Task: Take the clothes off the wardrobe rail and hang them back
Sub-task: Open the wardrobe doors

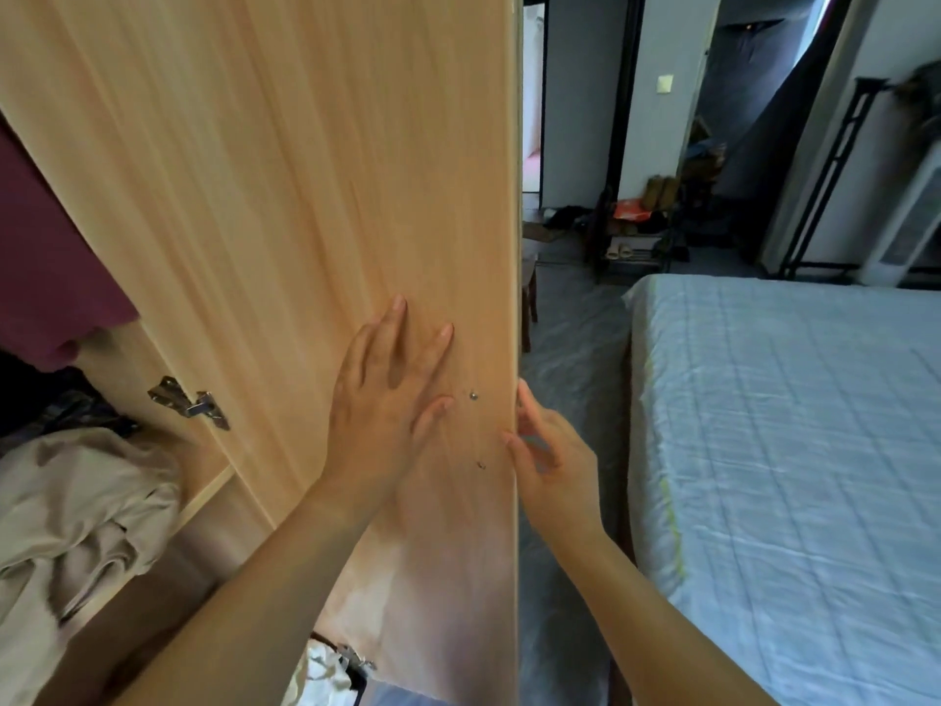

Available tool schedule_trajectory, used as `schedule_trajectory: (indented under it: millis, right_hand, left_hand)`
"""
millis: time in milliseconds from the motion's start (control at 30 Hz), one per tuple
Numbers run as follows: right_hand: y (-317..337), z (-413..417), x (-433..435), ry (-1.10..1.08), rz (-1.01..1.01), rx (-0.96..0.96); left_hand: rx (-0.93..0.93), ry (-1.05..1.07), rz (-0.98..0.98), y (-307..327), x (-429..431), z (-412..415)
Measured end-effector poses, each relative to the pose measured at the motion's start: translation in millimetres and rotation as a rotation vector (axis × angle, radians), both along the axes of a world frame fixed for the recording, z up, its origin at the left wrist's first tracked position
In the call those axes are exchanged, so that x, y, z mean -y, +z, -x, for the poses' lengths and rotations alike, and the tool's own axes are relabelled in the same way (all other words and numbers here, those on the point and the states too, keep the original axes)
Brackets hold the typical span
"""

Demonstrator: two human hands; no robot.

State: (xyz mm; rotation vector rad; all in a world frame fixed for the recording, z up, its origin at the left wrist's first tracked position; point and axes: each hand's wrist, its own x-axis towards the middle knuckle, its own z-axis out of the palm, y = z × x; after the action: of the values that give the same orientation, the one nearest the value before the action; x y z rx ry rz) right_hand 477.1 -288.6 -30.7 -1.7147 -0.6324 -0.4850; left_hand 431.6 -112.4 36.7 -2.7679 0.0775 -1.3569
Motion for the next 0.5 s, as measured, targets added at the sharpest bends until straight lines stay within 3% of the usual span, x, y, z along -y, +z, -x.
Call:
schedule_trajectory:
  millis: [300, 500]
  right_hand:
    - [-8.8, 0.8, -8.7, -0.065, 0.017, 0.039]
    - [-11.1, 6.2, 2.8, 0.023, 0.148, -0.026]
  left_hand:
    - [0.029, -0.057, -0.021, -13.4, -14.9, -11.4]
    - [-0.092, -0.019, 0.050, -9.5, -3.3, 10.4]
